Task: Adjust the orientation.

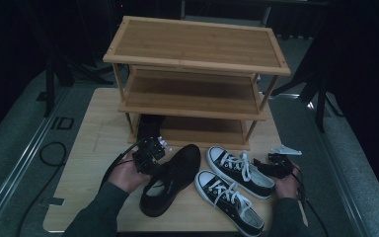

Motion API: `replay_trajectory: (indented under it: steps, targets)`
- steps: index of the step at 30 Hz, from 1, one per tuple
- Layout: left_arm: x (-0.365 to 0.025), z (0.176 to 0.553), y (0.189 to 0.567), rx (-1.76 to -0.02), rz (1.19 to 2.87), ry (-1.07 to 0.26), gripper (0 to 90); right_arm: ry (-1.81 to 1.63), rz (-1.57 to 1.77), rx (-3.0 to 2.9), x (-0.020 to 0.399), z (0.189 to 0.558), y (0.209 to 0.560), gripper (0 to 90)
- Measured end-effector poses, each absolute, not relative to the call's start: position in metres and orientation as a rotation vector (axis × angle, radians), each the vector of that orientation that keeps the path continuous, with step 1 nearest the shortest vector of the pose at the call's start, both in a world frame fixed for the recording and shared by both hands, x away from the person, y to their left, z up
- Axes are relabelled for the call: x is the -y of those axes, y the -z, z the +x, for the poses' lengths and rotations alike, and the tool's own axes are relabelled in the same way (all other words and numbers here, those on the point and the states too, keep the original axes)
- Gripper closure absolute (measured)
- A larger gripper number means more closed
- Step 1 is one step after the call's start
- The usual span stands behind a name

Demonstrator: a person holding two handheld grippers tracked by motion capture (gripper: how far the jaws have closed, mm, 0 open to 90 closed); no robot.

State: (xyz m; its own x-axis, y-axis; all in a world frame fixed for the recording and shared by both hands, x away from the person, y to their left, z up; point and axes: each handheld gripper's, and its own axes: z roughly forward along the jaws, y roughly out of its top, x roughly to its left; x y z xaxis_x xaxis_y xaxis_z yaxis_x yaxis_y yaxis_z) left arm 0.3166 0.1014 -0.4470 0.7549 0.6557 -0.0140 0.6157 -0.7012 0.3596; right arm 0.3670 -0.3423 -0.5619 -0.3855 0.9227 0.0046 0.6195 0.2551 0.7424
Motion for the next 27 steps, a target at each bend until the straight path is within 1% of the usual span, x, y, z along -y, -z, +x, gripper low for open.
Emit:
replay_trajectory:
  steps: [10,15,18,21,27]
  targets:
    - [-0.094,0.317,0.452,-0.955,2.637,-0.208,85.2,-0.931,1.398,-2.099,0.342,0.367,0.562,28.5]
    - [-0.086,0.322,0.462,-0.963,2.662,-0.214,84.5,-0.934,1.399,-2.098,0.342,0.367,0.562,28.5]
    - [-0.090,0.326,0.461,-0.993,2.629,-0.177,85.7,-0.935,1.400,-2.098,0.342,0.367,0.562,28.4]
    - [-0.096,0.327,0.461,-1.037,2.571,-0.109,86.5,-0.935,1.400,-2.098,0.342,0.367,0.562,28.4]
    - [-0.103,0.331,0.461,-1.085,2.499,-0.058,86.7,-0.935,1.400,-2.098,0.342,0.367,0.562,28.4]
